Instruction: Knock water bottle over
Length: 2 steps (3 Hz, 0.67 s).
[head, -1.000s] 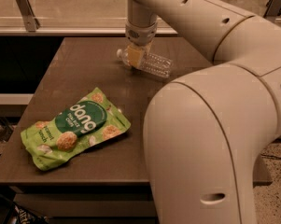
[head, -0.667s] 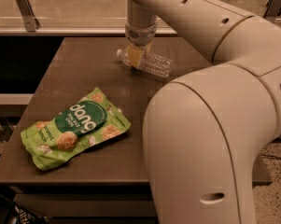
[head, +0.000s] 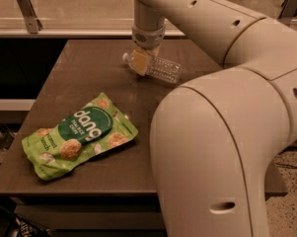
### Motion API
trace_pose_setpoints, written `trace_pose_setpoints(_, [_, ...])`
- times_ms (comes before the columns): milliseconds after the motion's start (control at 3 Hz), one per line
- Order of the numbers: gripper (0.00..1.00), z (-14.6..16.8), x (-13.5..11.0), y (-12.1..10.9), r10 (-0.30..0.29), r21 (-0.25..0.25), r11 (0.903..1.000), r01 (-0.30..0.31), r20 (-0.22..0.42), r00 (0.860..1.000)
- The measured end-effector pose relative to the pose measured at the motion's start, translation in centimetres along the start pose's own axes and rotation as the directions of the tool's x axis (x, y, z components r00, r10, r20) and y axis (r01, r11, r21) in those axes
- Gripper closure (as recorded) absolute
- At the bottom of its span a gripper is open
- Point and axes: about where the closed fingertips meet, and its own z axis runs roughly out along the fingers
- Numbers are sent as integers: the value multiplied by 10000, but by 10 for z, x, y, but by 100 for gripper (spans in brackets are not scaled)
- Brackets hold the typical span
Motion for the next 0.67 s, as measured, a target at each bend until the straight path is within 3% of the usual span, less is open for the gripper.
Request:
trace_pose_setpoints(333, [0, 3, 0, 0, -8, -16, 10000, 8, -19, 10000])
trace_pose_setpoints(667, [0, 3, 0, 0, -8, -17, 10000, 8, -20, 10000])
